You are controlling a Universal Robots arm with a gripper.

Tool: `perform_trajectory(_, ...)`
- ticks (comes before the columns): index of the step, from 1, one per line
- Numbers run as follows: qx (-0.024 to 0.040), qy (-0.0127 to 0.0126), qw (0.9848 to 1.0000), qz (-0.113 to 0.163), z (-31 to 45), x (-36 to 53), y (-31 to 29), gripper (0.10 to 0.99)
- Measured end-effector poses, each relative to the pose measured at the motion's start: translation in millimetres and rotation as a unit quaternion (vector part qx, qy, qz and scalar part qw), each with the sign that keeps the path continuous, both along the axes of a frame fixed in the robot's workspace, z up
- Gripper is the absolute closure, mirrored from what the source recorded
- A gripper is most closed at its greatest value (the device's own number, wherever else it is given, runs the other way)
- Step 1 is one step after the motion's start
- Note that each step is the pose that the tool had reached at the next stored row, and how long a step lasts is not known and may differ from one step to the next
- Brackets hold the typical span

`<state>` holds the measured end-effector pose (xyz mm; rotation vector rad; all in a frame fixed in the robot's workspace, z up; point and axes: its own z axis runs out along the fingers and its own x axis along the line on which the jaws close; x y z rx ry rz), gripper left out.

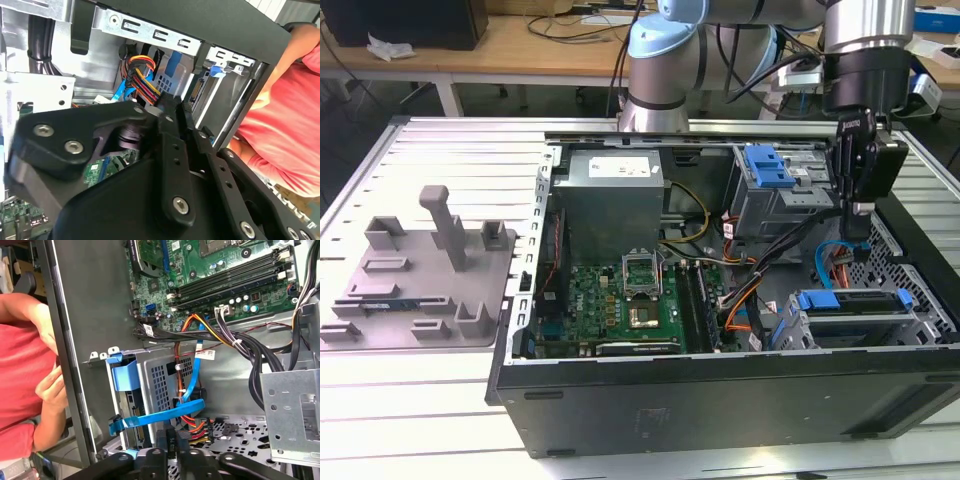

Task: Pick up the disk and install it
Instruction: 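Insert the first disk wire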

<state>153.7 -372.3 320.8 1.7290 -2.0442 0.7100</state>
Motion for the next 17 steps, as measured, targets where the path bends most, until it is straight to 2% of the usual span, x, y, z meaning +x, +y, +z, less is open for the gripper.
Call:
perform_trajectory(1,-0.0005,0.0,1.0,0.0,-0.1,0.0,0.1,0.918)
perform_trajectory(10,-0.0004,0.0,1.0,0.0,-0.3,0.3,-0.5,0.918)
perform_trajectory(13,0.0033,0.0,1.0,0.0,2.0,1.4,-5.6,0.918)
perform_trajectory(17,0.004,0.0,1.0,0.0,7.8,3.1,-11.8,0.918)
